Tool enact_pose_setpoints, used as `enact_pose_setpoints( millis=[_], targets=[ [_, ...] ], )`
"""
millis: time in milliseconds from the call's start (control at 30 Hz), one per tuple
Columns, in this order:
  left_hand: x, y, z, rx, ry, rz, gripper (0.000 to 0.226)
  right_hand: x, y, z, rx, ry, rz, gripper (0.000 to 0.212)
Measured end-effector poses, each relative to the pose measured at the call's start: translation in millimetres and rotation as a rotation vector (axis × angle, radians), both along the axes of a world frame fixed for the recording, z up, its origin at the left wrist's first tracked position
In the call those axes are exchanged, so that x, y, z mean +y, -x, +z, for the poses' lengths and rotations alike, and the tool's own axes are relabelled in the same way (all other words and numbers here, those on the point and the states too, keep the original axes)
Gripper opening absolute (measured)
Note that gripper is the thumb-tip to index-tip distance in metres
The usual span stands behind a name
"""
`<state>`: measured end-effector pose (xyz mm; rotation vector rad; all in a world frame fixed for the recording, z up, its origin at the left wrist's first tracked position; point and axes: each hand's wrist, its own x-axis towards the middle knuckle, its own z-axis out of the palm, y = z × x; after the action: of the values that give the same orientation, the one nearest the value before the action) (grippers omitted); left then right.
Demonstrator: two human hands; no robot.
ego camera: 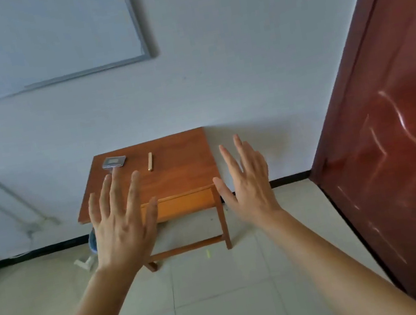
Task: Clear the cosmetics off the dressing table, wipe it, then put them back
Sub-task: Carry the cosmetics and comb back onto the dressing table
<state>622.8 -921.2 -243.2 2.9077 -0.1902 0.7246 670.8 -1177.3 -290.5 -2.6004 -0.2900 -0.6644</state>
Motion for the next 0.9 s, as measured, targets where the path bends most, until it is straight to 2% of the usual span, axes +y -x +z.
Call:
enact_pose_setpoints(
  millis=[200, 367, 667, 900],
  targets=[
    [63, -39, -38, 0.121, -0.039, 0.112, 0.063, 79, -78, -38, 0.100, -0.039, 0.123, 0.067],
    [94, -123, -55, 0.203, -0.054, 0.192, 0.063, 121, -167, -68, 0.158, 0.009, 0.224, 0.067],
    [110, -305, -39, 0.248, -0.038, 0.269, 0.065, 155, -359, -53, 0.200, 0.036, 0.295, 0.067],
    [145, -379, -57, 0.295, 0.007, 0.301, 0.064, 201, -448, -64, 0.253, 0.049, 0.313, 0.066]
  ],
)
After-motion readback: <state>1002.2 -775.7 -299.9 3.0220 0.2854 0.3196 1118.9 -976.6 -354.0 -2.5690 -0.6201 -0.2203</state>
